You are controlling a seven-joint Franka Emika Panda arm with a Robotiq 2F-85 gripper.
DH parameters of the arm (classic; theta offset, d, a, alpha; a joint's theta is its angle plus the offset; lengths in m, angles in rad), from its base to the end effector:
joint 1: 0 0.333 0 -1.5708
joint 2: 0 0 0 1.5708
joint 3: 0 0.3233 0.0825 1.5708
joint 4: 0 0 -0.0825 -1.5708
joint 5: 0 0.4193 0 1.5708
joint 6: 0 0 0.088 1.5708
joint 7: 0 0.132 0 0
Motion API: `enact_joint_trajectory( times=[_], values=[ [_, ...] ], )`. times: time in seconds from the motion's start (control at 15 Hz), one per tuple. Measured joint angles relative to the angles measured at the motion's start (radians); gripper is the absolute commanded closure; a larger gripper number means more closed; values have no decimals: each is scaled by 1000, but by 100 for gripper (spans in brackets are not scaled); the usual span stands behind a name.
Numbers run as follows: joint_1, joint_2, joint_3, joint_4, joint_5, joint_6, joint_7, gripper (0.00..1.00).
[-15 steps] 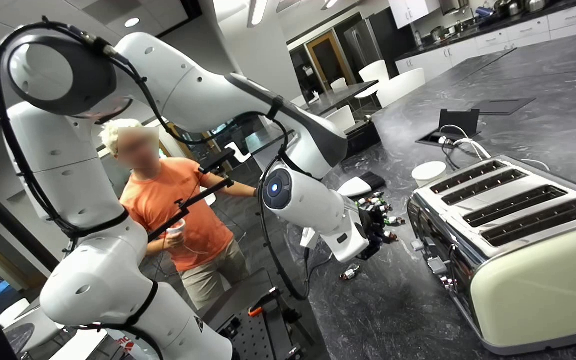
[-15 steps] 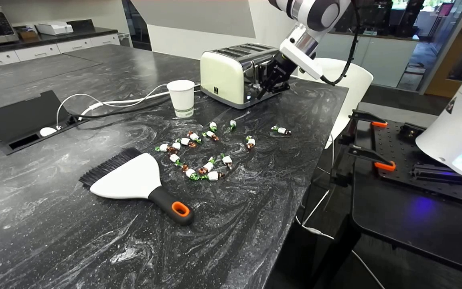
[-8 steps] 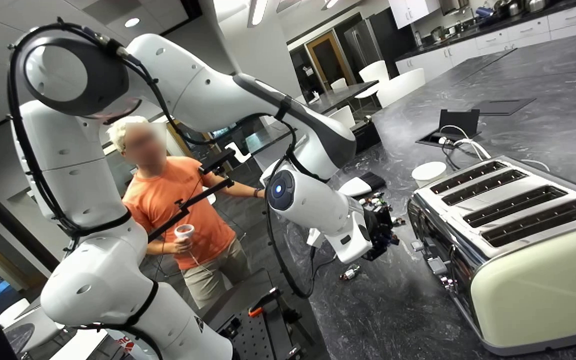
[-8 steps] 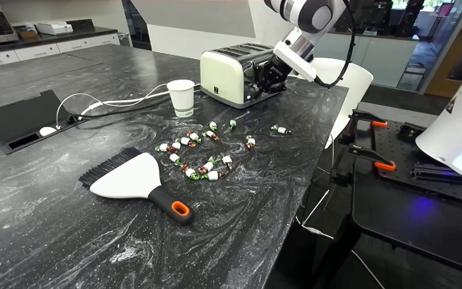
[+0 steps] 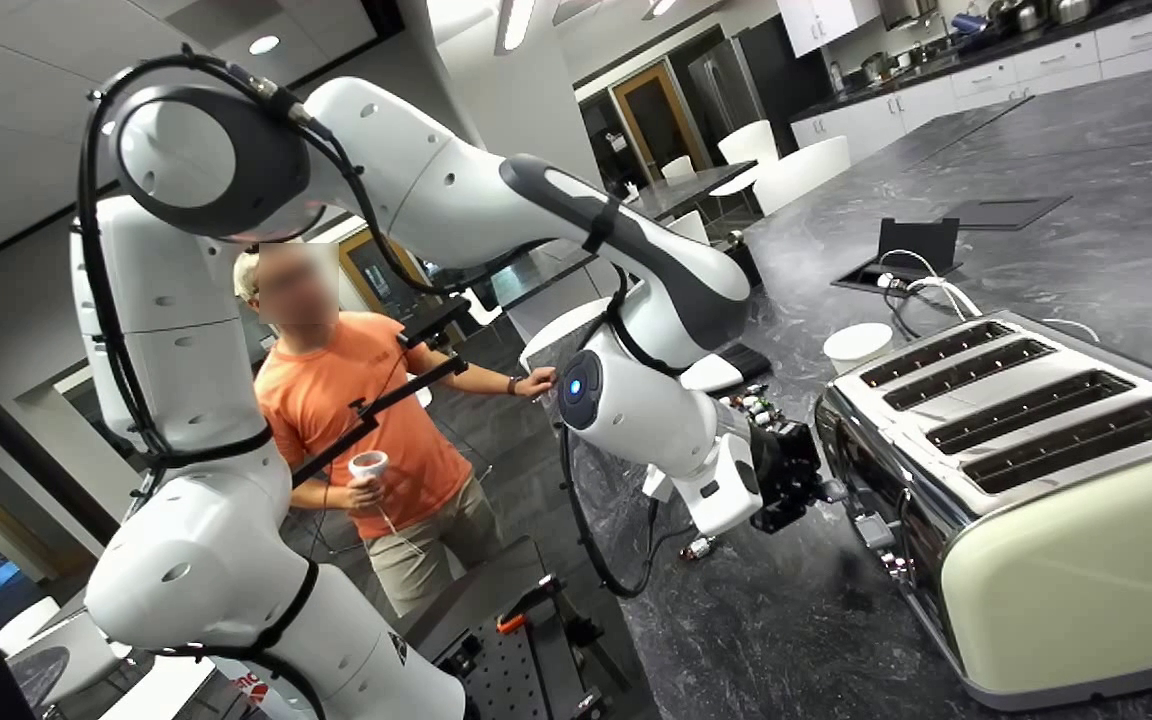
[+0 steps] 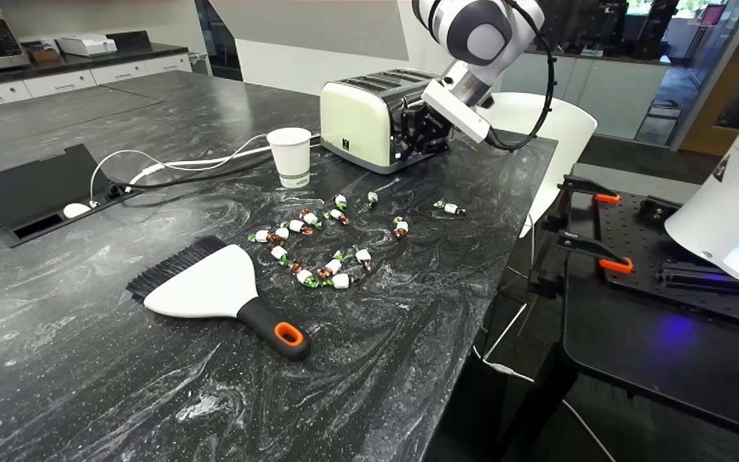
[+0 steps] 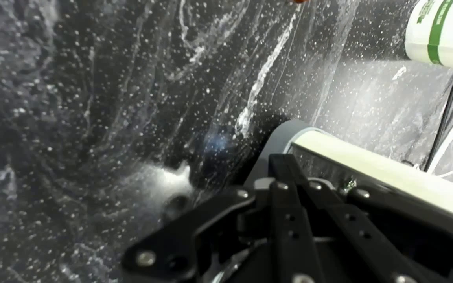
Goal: Turn off the toaster
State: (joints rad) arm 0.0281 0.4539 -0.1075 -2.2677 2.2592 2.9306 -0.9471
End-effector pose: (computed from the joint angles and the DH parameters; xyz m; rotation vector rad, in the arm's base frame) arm 0.4840 -0.0899 0.0919 -2.1045 1.6533 -0.5268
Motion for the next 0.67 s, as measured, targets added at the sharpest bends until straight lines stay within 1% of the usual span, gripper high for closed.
enact_joint_trajectory(
  times=[0.4,0.67],
  values=[
    [71,37,-68,35,162,0,-99,100],
    [150,40,-143,34,328,-8,-211,100]
  ],
)
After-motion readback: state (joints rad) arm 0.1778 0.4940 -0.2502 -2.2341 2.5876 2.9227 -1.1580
